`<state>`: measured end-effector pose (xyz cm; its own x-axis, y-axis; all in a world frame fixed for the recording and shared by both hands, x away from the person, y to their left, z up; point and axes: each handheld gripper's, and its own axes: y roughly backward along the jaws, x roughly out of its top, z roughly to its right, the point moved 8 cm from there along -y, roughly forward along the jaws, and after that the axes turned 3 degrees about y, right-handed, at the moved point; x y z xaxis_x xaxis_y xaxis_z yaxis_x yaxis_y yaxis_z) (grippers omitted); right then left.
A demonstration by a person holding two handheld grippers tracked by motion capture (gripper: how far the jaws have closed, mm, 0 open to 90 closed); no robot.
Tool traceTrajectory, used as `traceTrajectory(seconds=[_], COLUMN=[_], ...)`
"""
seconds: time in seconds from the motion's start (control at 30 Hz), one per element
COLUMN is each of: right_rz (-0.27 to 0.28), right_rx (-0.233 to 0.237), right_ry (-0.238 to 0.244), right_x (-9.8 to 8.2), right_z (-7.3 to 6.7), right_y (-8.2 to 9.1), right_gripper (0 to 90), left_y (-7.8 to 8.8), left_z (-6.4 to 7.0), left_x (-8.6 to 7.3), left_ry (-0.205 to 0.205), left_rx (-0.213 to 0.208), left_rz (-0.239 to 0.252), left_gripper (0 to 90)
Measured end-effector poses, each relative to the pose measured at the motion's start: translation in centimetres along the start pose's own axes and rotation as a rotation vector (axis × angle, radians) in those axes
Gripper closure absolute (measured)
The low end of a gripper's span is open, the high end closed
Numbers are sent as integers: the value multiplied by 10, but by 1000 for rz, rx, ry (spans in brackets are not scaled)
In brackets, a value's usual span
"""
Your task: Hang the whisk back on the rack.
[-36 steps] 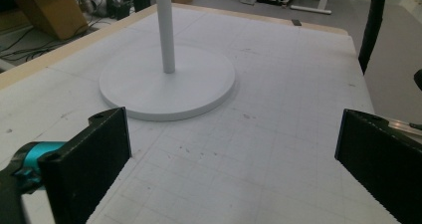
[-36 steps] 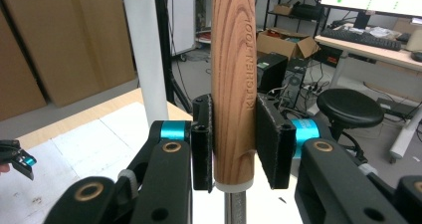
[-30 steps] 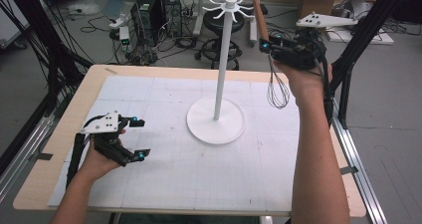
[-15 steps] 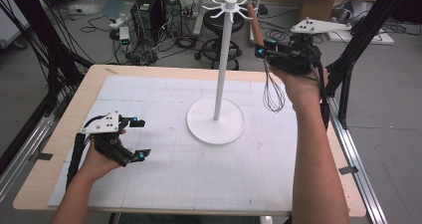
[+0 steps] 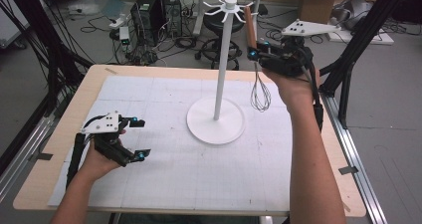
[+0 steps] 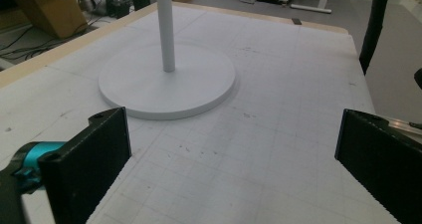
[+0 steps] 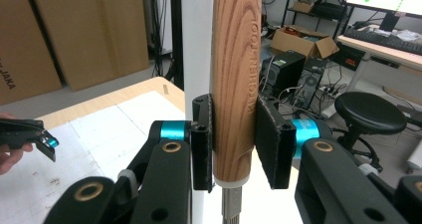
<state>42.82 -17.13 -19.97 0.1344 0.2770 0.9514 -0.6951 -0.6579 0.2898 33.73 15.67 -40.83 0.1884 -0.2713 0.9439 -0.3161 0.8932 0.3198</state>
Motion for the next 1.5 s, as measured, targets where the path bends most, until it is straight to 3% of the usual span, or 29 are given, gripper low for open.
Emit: traceTrajectory(seconds=[0.5, 0.67, 1.1, 1.5], right_rz=[-21, -34, -14, -38], right_rx=[-5, -5, 13, 78], right_ry=[12, 28, 43, 71], right_x=[-2, -4, -5, -41], right_z=[2, 1, -6, -16], right_y=[-2, -3, 6, 18], right_gripper=[690, 604, 528, 391], left_y=[0, 0, 0, -1], left_z=[0, 0, 0, 0], left_x=[0, -1, 0, -1], left_ry=[-1, 0, 1, 1], left_rx=[4, 4, 3, 2], left_rz=[-3, -5, 0, -7], left_gripper=[16, 17, 17, 16])
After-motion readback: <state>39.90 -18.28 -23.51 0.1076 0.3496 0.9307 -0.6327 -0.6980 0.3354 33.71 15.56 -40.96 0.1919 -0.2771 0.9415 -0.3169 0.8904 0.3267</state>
